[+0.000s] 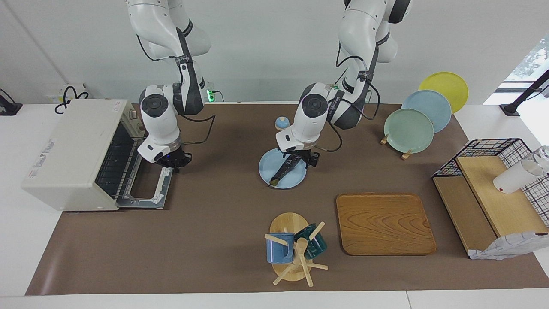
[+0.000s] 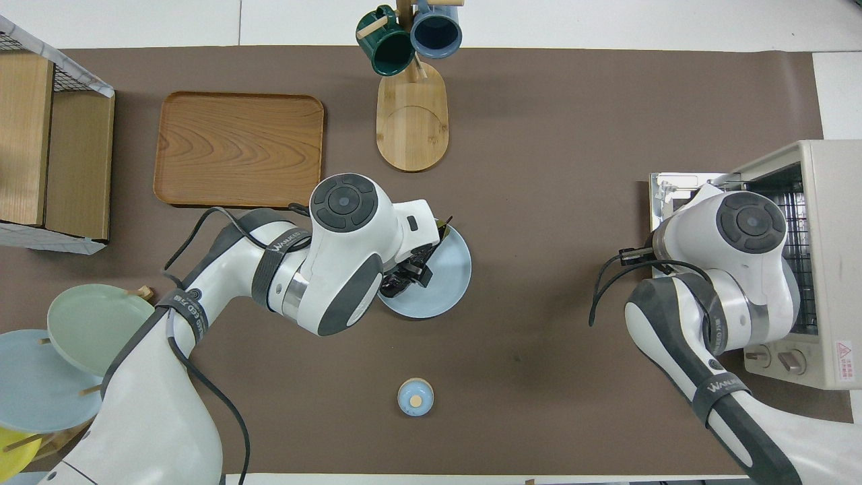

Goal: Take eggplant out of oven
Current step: 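Lift the eggplant off the blue plate with the left gripper, then carry the eggplant to the wooden tray and lower it with the left gripper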

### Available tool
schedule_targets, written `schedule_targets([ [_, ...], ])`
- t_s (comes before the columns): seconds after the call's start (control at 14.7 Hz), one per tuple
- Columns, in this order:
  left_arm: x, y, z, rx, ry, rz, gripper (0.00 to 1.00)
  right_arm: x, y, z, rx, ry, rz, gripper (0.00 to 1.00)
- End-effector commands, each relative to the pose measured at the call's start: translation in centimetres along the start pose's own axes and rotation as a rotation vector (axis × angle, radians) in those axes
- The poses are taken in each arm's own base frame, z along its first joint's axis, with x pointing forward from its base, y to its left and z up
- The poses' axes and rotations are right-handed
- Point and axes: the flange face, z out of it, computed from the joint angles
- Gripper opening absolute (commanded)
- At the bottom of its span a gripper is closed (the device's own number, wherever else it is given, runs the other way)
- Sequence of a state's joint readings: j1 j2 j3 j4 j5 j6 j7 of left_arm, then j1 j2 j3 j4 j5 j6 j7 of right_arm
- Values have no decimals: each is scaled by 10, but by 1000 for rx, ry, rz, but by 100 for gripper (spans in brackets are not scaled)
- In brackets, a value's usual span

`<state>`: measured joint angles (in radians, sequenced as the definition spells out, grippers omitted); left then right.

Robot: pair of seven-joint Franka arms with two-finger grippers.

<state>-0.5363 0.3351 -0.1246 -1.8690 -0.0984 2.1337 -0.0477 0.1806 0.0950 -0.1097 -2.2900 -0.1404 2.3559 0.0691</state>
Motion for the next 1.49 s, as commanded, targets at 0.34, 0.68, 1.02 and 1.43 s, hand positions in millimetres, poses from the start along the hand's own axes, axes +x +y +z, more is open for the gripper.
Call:
schedule_targets([
  [0.34,-15,13,23,2,40,-15,100,-8,10,2,-4,15,-22,0],
  [0.68,-14,10,22,2,40,-19,45,-5,4,-3,-46,8,-82,0],
  [1.02,-6,-6,7,-5,33,-53,0,18,26,-46,-199,-7,-200,0],
  [1.43,8,-60,-73,-59,26,-186,0,14,70,-71,-204,15,-224,0],
])
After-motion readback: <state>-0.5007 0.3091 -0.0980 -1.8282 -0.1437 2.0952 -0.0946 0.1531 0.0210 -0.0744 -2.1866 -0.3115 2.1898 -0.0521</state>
